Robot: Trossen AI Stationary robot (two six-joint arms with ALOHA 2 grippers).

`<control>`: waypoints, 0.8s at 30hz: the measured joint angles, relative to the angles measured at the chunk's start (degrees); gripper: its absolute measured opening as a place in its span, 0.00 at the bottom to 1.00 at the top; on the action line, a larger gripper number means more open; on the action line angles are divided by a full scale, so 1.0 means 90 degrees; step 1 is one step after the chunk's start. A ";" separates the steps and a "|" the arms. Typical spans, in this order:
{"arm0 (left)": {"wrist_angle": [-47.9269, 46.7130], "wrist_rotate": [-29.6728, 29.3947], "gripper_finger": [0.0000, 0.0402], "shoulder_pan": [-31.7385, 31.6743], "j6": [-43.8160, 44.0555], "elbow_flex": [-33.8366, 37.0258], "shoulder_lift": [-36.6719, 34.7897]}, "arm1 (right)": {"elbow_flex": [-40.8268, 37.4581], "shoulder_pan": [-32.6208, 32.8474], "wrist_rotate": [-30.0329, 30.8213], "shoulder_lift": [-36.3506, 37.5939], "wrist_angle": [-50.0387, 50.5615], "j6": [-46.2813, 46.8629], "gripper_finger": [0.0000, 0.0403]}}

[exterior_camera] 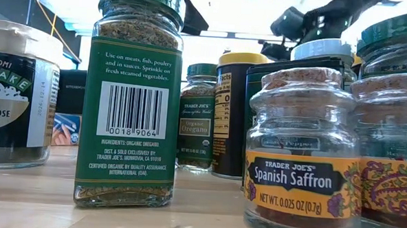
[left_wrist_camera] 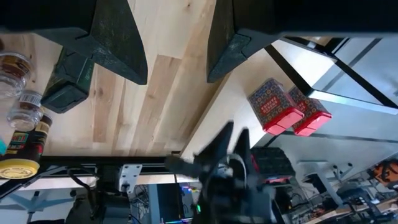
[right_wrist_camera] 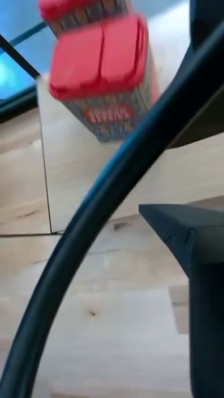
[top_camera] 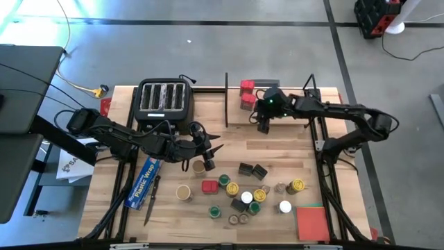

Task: Shelf spices
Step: Put the right red seasoning can on the shelf aligned with the other red seasoning can

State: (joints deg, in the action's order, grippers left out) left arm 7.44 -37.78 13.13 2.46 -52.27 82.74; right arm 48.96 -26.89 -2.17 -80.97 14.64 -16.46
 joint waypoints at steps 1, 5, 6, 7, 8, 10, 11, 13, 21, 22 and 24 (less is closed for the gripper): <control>0.0014 -0.0004 0.40 -0.0012 0.0000 0.0000 0.0000 | -0.0065 0.0000 0.0036 -0.0132 -0.0176 0.0041 0.33; 0.0018 -0.0007 0.40 -0.0042 0.0076 0.0000 0.0000 | -0.0105 -0.0072 0.0263 -0.0667 -0.0785 -0.0003 0.30; 0.0020 -0.0009 0.40 -0.0042 0.0097 0.0000 0.0000 | -0.0077 -0.0109 0.0307 -0.0779 -0.0869 -0.0033 0.29; 0.0022 -0.0009 0.40 -0.0042 0.0111 0.0000 0.0000 | -0.0028 -0.0152 0.0352 -0.0895 -0.0919 -0.0040 0.29; 0.0019 -0.0010 0.40 -0.0042 0.0141 0.0000 0.0000 | 0.0021 -0.0205 0.0382 -0.1000 -0.0962 -0.0045 0.29; 0.0018 -0.0012 0.40 -0.0042 0.0155 0.0000 0.0000 | 0.0113 -0.0316 0.0383 -0.1164 -0.0967 -0.0086 0.29; 0.0022 -0.0014 0.40 -0.0042 0.0155 0.0000 0.0000 | 0.0163 -0.0374 0.0386 -0.1238 -0.0996 -0.0146 0.29; 0.0024 -0.0014 0.40 -0.0042 0.0158 0.0000 0.0000 | 0.0242 -0.0462 0.0408 -0.1373 -0.1060 -0.0232 0.29; 0.0056 -0.0017 0.40 -0.0042 0.0158 0.0000 0.0002 | 0.0500 -0.0687 0.0407 -0.1596 -0.1067 -0.0402 0.29; 0.0056 -0.0017 0.40 -0.0042 0.0158 0.0000 0.0000 | 0.0519 -0.0687 0.0405 -0.1596 -0.1068 -0.0416 0.29; 0.0058 -0.0017 0.40 -0.0042 0.0158 0.0000 0.0000 | 0.0544 -0.0690 0.0435 -0.1593 -0.1072 -0.0445 0.29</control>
State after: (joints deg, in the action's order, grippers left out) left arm 7.96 -37.93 12.75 3.88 -52.27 82.74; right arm 53.85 -33.10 1.74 -95.31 4.99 -20.47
